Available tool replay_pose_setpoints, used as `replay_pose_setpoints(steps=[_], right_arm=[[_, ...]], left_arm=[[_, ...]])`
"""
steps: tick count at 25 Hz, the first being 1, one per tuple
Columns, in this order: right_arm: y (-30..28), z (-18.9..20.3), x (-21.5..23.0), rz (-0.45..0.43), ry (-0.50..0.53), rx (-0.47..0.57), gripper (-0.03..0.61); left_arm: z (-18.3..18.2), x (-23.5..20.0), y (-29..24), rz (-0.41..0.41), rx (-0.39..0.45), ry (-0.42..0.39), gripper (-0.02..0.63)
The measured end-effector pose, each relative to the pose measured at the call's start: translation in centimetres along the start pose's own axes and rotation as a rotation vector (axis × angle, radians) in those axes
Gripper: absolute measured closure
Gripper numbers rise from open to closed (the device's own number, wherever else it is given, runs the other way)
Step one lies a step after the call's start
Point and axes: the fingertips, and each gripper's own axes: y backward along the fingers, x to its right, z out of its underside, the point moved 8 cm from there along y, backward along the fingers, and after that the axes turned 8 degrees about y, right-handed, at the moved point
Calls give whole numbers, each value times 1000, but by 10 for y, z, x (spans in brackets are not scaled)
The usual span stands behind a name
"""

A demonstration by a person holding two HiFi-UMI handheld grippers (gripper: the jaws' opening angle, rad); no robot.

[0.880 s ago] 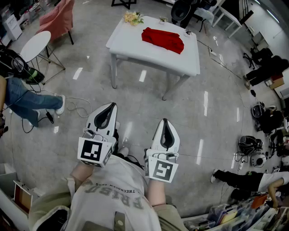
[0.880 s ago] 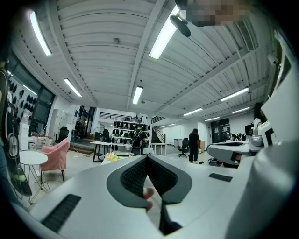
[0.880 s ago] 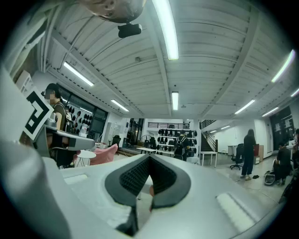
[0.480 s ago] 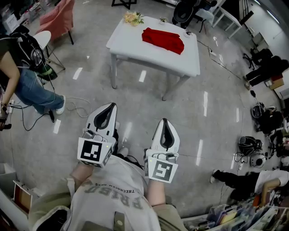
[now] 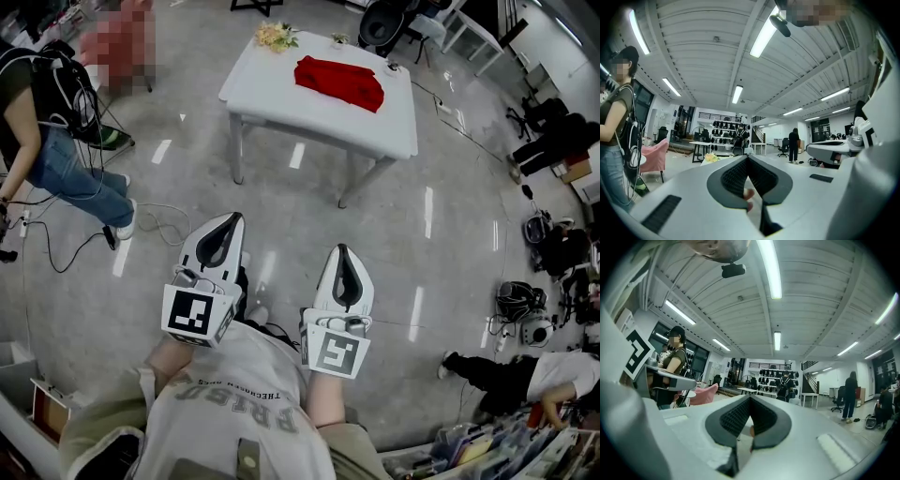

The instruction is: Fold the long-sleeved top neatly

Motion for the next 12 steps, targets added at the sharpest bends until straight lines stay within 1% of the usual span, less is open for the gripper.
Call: replay_pose_setpoints(steps=[2,5,6,7,8,9,10,12], right_arm=[[-7,4,3,6,-18,-7,578],[-20,11,9,-10,-140,11,577],[-25,13,10,-34,-179,11,548],[-30,16,11,-61,-205,5,433],[-36,18,11,-79,-217,-3,349],[-42,20,11,-87,-217,-12,310],[-50,23,11,-88,-210,-18,307],[-69,28,12,-86,-195,-28,305]], left_arm=[[-1,-3,-8,10,-6,-4,602],[-2,-10,-20,20,-15,-5,601],[-2,-13,-25,31,-25,-4,600],[-1,-16,-31,50,-40,2,598],[1,-19,-39,75,-56,14,544],[3,-24,-48,99,-70,30,401],[4,-30,-57,115,-80,43,320],[4,-41,-77,136,-90,46,274]])
